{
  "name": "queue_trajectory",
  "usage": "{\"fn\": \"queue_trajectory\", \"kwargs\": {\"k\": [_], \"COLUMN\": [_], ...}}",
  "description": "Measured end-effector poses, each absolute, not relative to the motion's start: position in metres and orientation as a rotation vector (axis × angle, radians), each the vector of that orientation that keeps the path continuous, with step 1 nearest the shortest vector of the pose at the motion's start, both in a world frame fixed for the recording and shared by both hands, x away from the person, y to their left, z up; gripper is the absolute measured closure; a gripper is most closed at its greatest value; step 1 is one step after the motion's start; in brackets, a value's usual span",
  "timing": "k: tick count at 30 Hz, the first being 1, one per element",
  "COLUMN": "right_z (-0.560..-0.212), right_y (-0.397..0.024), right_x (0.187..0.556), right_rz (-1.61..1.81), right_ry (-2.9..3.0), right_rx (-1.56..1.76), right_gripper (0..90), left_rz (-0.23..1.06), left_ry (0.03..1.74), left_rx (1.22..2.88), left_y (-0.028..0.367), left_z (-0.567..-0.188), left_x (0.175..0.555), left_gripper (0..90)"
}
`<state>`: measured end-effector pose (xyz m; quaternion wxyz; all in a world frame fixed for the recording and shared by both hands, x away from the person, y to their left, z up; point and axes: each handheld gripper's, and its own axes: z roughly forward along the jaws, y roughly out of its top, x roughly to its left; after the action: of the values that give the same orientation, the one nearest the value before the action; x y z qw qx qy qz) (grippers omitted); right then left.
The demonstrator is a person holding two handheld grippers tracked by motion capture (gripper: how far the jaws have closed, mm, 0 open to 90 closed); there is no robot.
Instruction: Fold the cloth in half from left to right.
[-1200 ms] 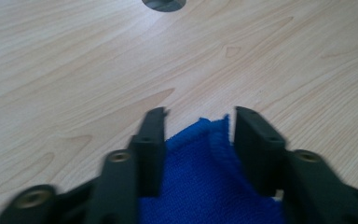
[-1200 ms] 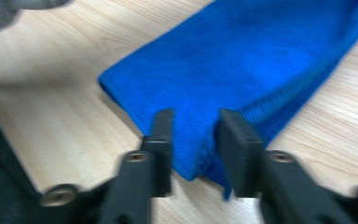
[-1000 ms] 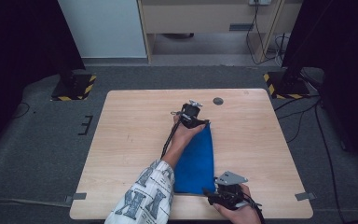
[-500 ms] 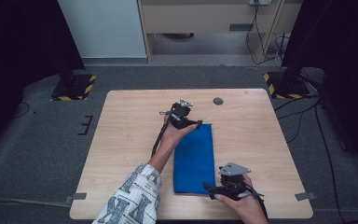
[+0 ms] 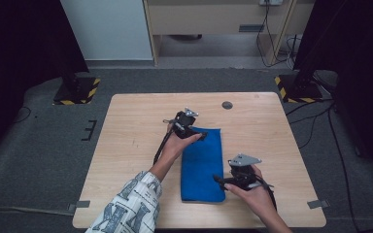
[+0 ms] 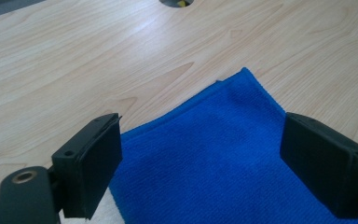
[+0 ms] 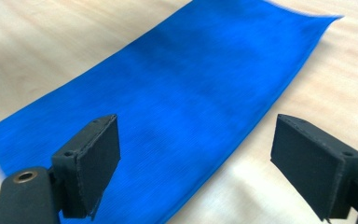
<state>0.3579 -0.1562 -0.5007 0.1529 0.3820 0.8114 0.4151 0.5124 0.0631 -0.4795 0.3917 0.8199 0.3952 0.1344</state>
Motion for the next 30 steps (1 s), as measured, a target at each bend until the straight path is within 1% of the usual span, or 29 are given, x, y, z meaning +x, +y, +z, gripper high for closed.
{"fn": "queue_trajectory", "kwargs": {"k": [2, 3, 4, 5, 6, 7, 8, 9, 10, 11, 13, 15, 16, 19, 20, 25, 26, 27, 30], "right_z": [-0.5, -0.501, -0.501, -0.501, -0.501, -0.501, -0.5, -0.5, -0.498, -0.498, -0.495, -0.493, -0.491, -0.488, -0.485, -0.48, -0.48, -0.479, -0.479], "right_y": [-0.157, -0.158, -0.158, -0.159, -0.16, -0.16, -0.161, -0.161, -0.16, -0.16, -0.157, -0.156, -0.154, -0.151, -0.15, -0.148, -0.148, -0.147, -0.146], "right_x": [0.369, 0.38, 0.38, 0.386, 0.397, 0.397, 0.407, 0.407, 0.417, 0.417, 0.431, 0.435, 0.443, 0.45, 0.456, 0.465, 0.468, 0.472, 0.477], "right_rz": [1.167, 1.156, 1.156, 1.141, 1.125, 1.125, 1.123, 1.123, 1.116, 1.116, 1.13, 1.133, 1.127, 1.121, 1.104, 1.132, 1.139, 1.126, 1.121], "right_ry": [2.323, 2.315, 2.315, 2.315, 2.302, 2.302, 2.293, 2.293, 2.288, 2.288, 2.306, 2.299, 2.307, 2.323, 2.312, 2.316, 2.323, 2.327, 2.324], "right_rx": [1.089, 1.11, 1.11, 1.116, 1.129, 1.129, 1.141, 1.141, 1.136, 1.136, 1.152, 1.146, 1.14, 1.124, 1.104, 1.122, 1.127, 1.116, 1.125], "right_gripper": [15.9, 16.8, 16.8, 16.9, 17.1, 17.1, 17.1, 17.1, 17.1, 17.1, 18.6, 18.7, 17.9, 16.8, 16.8, 16.1, 16.3, 18.7, 19.2], "left_rz": [0.34, 0.348, 0.361, 0.378, 0.381, 0.381, 0.376, 0.376, 0.376, 0.379, 0.373, 0.369, 0.38, 0.401, 0.431, 0.435, 0.442, 0.456, 0.462], "left_ry": [0.996, 0.998, 0.998, 1.01, 1.021, 1.021, 1.023, 1.023, 1.025, 1.023, 1.038, 1.043, 1.052, 1.054, 1.066, 1.055, 1.047, 1.042, 1.039], "left_rx": [2.081, 2.083, 2.092, 2.092, 2.073, 2.073, 2.08, 2.08, 2.087, 2.091, 2.087, 2.083, 2.085, 2.084, 2.081, 2.083, 2.091, 2.096, 2.087], "left_y": [0.065, 0.067, 0.07, 0.074, 0.083, 0.083, 0.091, 0.091, 0.094, 0.097, 0.104, 0.106, 0.109, 0.111, 0.113, 0.113, 0.112, 0.111, 0.111], "left_z": [-0.481, -0.482, -0.483, -0.484, -0.485, -0.485, -0.486, -0.486, -0.486, -0.486, -0.486, -0.486, -0.487, -0.486, -0.486, -0.488, -0.488, -0.488, -0.487], "left_x": [0.509, 0.507, 0.506, 0.504, 0.501, 0.501, 0.501, 0.501, 0.501, 0.501, 0.502, 0.503, 0.504, 0.506, 0.506, 0.508, 0.508, 0.508, 0.508], "left_gripper": [10.7, 9.8, 9.8, 9.2, 9.1, 8.9, 8.6, 8.6, 8.7, 8.7, 8.9, 9.3, 9.8, 10.3, 11.1, 12.7, 12.7, 13.4, 13.6]}}
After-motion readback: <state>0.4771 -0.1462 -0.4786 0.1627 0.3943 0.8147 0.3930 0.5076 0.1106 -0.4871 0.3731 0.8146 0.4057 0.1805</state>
